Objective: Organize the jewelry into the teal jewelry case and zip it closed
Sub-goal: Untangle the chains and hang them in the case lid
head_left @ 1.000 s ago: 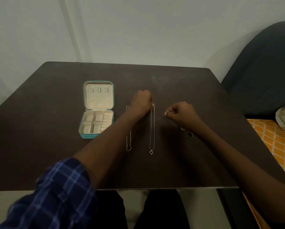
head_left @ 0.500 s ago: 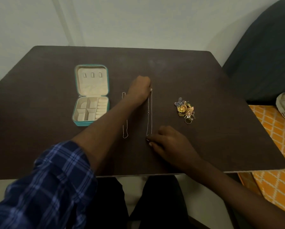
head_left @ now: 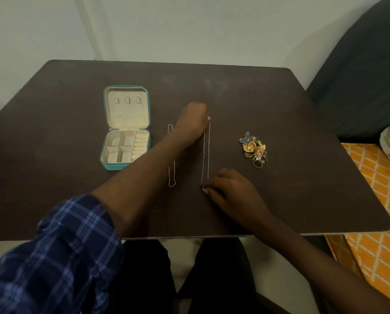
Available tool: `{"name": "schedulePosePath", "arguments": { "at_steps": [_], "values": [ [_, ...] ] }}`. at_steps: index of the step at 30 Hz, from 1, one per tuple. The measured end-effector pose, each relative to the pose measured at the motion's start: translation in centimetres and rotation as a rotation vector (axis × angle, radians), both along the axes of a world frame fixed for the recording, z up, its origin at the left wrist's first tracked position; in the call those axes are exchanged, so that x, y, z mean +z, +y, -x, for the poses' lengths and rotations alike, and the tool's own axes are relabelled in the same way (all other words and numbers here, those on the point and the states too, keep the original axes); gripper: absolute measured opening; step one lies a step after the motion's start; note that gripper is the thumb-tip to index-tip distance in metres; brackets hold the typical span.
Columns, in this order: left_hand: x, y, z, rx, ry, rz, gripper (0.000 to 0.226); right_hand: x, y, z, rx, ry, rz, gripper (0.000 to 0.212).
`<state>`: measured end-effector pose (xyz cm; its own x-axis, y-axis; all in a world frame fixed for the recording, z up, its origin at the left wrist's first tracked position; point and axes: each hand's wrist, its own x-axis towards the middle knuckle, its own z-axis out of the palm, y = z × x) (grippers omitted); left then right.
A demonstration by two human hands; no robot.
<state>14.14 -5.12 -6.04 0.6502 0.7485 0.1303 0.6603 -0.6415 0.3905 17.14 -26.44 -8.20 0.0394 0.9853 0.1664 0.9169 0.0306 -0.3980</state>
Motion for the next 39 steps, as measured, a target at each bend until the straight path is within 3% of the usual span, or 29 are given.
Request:
{"name": "schedulePosePath", "arguments": {
  "at_steps": [4, 10, 22, 28, 32, 35, 39],
  "values": [
    [0.8, -1.1, 1.8, 0.003, -0.013, 0.1, 0.018, -0.1, 0.1, -0.1, -0.017, 0.049, -0.031, 0.018],
    [0.9, -4.1, 4.0, 0.021, 0.144, 0.214, 0.035, 0.1, -0.1, 0.4, -0.074, 0.055, -0.033, 0.024],
    [0.8, -6.7, 3.6, 0.021, 0.176, 0.149, 0.022, -0.2, 0.6, 0.8, -0.109, -0.013, -0.032, 0.018],
    [1.7, -6.3, 4.6, 0.041, -0.043, 0.203, 0.021, -0.5, 0.4, 0.8, -0.179, 0.01, -0.093, 0.015],
    [3.6, -5.9, 5.4, 0.029, -0.286, 0.382, 0.016, -0.1, 0.4, 0.6, -0.266, 0.191, -0.168, 0.009],
    [5.0, -5.8, 5.6, -0.002, -0.474, 0.515, 0.019, 0.2, 0.6, 0.3, -0.328, 0.511, -0.17, 0.006],
    [7.8, -6.4, 5.5, -0.108, -0.549, 0.528, 0.02, 0.6, 0.9, 0.1, -0.317, 0.866, -0.162, 0.015]
  ]
}}
